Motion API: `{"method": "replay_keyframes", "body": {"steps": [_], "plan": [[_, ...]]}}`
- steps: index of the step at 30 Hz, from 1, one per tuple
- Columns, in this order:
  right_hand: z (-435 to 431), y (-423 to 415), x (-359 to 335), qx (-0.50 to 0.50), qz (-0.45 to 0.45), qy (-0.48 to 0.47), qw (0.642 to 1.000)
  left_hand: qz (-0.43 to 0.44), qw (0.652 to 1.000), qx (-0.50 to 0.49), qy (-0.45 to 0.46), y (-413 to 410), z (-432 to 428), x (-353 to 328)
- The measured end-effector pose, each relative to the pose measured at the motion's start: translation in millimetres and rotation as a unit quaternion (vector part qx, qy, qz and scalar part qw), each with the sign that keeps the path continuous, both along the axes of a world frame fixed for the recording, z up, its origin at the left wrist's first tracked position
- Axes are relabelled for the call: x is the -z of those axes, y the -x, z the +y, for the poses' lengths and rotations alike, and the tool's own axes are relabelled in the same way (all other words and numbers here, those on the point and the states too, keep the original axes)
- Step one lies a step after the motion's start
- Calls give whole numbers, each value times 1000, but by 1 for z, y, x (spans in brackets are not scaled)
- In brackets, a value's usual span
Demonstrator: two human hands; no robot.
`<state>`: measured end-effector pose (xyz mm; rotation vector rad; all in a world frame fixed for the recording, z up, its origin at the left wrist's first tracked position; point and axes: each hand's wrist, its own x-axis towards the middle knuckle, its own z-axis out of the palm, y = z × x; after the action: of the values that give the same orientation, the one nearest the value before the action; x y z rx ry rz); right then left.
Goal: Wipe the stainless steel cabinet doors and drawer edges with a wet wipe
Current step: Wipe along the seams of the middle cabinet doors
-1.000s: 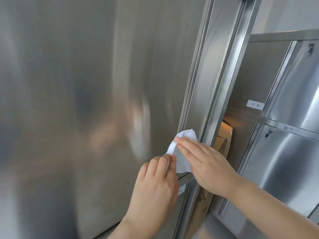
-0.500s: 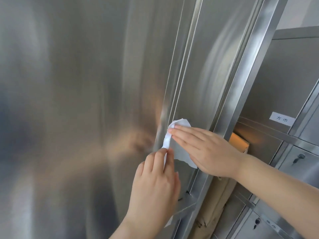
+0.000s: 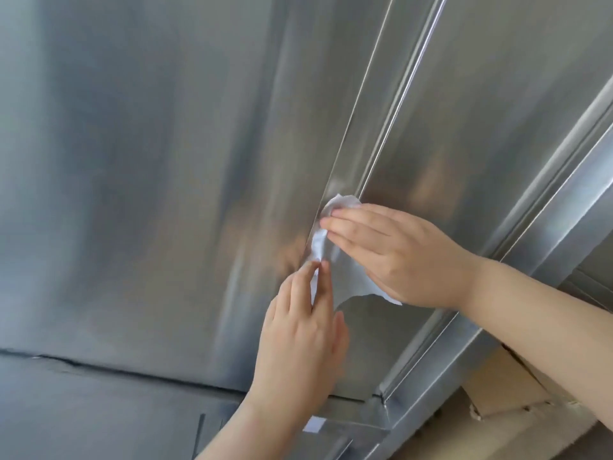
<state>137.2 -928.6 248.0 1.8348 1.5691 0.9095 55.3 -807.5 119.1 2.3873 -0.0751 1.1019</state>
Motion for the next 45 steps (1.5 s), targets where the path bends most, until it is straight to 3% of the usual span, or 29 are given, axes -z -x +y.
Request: {"method": "replay_keyframes", "body": {"steps": [11, 17, 22, 35, 45], "plan": [[2, -11, -4, -51, -27, 46, 997, -39, 994, -7, 101, -14, -29, 19], [1, -15, 10, -65, -26, 82, 994, -33, 987, -63, 141, -16, -39, 30], [-2, -26, -1, -134, -56, 85, 986, -73, 979, -128, 141, -19, -44, 32], [6, -37, -29, -280, -31, 123, 951, -99, 975, -106, 170, -29, -59, 19], [0, -32, -11, -163, -32, 124, 978, -75, 979, -81, 174, -35, -68, 28]]}}
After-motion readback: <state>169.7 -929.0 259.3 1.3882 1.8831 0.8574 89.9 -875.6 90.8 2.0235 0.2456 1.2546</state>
